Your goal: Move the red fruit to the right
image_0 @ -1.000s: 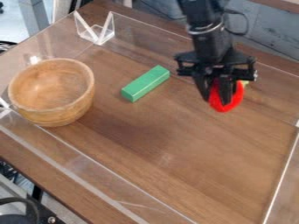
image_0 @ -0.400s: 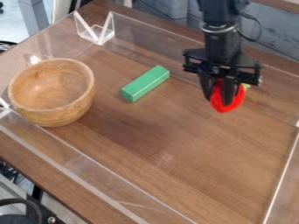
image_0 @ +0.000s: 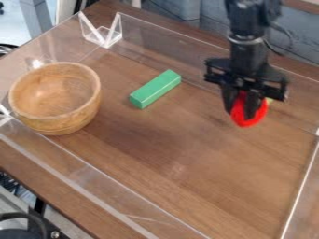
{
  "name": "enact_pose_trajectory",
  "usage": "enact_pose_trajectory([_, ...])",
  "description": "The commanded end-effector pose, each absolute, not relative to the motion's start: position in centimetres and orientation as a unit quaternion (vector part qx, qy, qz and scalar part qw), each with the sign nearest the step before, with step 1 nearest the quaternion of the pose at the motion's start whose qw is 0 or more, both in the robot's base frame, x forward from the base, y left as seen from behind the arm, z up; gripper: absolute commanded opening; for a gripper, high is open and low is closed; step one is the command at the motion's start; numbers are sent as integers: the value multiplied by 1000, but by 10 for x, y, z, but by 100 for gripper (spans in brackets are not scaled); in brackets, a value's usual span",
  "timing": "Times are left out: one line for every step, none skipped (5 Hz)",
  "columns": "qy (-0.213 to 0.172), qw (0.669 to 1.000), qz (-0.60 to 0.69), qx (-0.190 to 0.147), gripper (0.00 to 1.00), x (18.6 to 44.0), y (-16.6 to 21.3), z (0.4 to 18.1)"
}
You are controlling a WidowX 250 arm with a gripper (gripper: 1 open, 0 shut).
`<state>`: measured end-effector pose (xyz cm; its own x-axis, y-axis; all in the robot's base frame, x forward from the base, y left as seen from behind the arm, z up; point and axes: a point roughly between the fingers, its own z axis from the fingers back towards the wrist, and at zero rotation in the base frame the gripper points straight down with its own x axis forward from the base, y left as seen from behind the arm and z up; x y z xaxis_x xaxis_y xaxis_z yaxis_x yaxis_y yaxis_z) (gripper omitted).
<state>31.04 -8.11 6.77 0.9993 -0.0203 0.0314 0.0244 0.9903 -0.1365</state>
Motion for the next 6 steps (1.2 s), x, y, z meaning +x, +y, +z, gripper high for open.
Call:
enact_pose_trajectory([-39,997,1,-65,0,325,-91,73])
enact_pose_trajectory([-33,998,0,-61,0,335,-84,64])
enact_pose_trajectory([-28,998,0,-62,0,344,-77,57])
enact_pose_trajectory([-26,997,47,-62,0,346,-76,54])
enact_pose_trajectory([-24,994,90,-61,0,347,-76,52])
enact_pose_trajectory([-17,997,48,-61,0,354,-63,49])
